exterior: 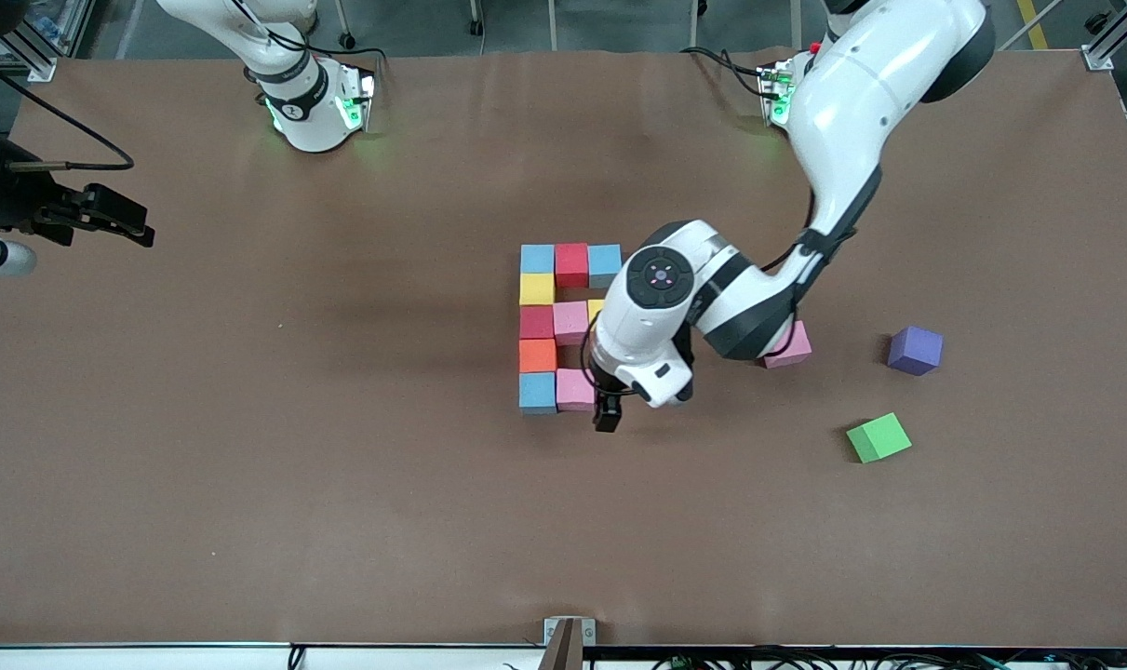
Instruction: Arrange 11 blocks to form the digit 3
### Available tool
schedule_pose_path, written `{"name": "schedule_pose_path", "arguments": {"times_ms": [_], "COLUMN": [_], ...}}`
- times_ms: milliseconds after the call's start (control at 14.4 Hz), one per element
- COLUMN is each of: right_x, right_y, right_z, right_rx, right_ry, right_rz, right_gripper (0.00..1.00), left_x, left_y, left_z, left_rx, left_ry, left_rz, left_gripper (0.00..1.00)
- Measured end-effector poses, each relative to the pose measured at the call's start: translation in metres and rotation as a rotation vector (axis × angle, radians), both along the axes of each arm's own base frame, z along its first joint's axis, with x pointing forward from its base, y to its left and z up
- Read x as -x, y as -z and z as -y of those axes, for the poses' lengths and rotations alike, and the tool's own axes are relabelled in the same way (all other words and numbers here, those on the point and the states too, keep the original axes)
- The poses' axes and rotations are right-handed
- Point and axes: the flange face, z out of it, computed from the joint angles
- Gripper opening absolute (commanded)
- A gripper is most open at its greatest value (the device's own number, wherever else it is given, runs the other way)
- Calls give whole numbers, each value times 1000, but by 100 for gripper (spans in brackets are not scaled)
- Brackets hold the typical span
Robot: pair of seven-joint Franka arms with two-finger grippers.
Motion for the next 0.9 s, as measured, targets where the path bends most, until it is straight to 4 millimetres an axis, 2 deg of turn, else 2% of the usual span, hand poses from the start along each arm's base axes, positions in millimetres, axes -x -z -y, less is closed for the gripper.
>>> {"name": "schedule_pose_path", "arguments": {"times_ms": [139,347,555,901], "right_x": [4,14,27,40], "right_y": [-4,-16,-27,-39], "right_z": [0,0,0,0], "right_rx": [2,3,5,6], "right_ry": [0,0,-1,-1], "right_rz": [8,26,23,35], "right_gripper": [100,100,100,100], "left_x": [-9,-11,3,41], "left_y": [-23,-35,-37,-31], "left_z": [-35,-81,-114,-165], "left_rx": [-67,-138,-185,-160], "left_ry": [90,241,384,505], "left_rz": [-28,-56,-77,-152], "left_gripper": [100,100,100,100]}}
